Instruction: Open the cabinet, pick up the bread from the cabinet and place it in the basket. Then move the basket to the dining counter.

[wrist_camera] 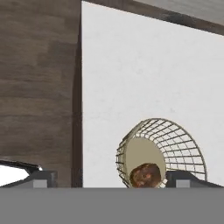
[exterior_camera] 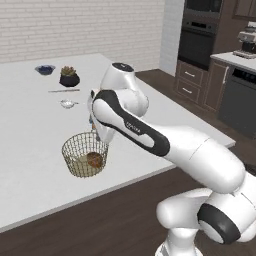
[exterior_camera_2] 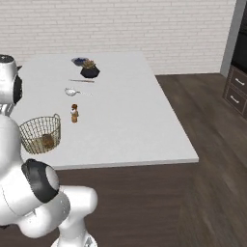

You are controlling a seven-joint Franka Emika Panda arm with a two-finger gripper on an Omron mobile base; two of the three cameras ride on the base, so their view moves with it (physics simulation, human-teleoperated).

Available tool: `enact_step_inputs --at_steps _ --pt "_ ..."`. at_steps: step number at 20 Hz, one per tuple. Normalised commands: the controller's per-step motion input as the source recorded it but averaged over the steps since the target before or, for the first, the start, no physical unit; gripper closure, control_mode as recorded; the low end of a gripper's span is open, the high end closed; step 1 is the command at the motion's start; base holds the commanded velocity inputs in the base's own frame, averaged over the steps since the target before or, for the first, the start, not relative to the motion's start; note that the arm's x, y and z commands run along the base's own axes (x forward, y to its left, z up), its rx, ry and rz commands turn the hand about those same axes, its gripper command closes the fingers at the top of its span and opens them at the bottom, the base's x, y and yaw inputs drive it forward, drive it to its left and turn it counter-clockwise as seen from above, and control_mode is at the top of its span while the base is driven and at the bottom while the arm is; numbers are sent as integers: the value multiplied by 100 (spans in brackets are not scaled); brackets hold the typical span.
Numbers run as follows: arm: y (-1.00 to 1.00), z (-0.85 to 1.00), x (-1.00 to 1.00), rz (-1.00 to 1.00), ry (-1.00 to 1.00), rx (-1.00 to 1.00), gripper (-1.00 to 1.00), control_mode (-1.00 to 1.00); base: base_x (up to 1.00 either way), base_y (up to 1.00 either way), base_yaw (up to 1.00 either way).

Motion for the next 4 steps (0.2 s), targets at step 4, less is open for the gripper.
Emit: enact_step_inputs --at_steps 4 --pt "-19 75 -74 -10 0 2 -100 -100 0 0 0"
